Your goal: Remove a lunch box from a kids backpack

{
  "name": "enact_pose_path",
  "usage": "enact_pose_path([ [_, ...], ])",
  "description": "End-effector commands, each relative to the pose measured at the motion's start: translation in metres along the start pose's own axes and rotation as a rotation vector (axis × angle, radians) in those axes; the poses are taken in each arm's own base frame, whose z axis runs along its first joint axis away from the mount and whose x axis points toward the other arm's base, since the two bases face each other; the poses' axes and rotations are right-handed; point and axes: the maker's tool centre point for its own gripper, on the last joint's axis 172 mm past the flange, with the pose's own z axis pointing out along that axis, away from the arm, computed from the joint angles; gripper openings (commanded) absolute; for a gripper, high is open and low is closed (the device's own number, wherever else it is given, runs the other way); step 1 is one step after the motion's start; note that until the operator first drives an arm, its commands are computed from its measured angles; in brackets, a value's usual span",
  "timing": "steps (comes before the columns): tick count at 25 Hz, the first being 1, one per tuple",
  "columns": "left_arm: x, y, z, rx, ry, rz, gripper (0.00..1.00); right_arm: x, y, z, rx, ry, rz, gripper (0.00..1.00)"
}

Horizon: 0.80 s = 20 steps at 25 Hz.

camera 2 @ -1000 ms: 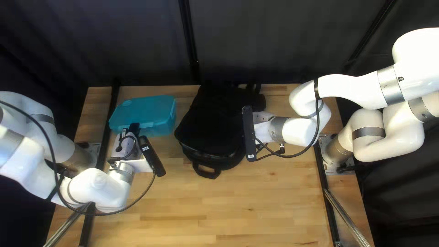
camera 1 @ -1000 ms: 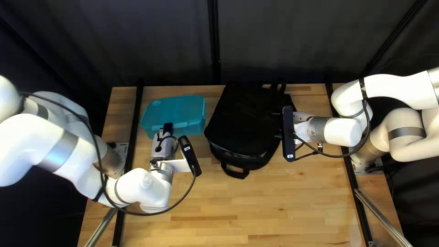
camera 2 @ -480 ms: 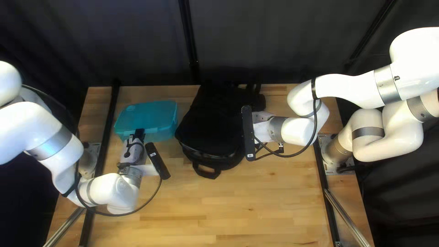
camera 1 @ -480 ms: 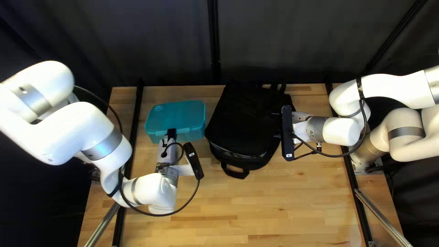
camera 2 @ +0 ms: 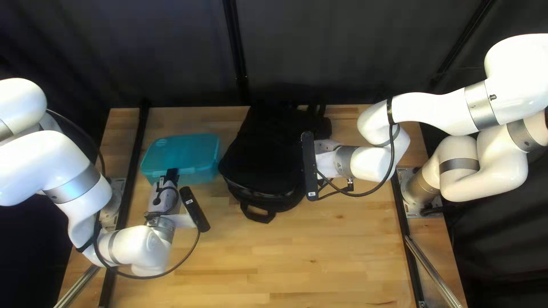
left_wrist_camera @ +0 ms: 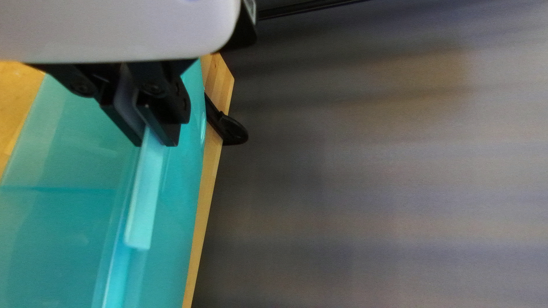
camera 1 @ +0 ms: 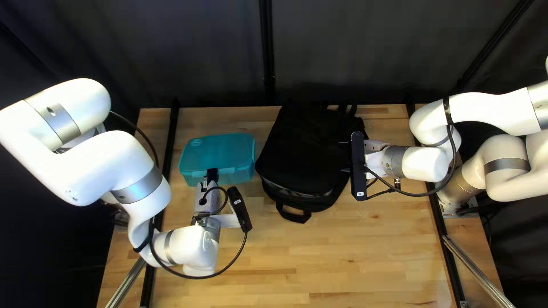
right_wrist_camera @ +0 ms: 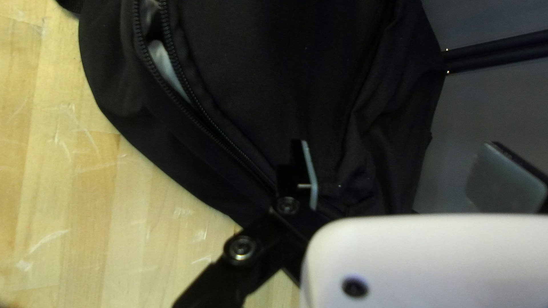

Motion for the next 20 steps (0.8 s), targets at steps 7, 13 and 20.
enact_pose_path([
  [7, 0.007, 0.020, -0.007, -0.035, -0.012, 0.034, 0.04, 0.000, -0.002, 0.003, 0.005, 0.003, 0.004, 1.00],
  [13, 0.014, 0.029, -0.021, -0.094, -0.024, 0.077, 1.00, -0.001, -0.002, 0.004, 0.006, 0.011, 0.010, 1.00],
  [20, 0.017, 0.023, -0.043, -0.173, -0.036, 0.097, 1.00, 0.000, -0.002, 0.006, 0.007, 0.016, 0.013, 1.00],
])
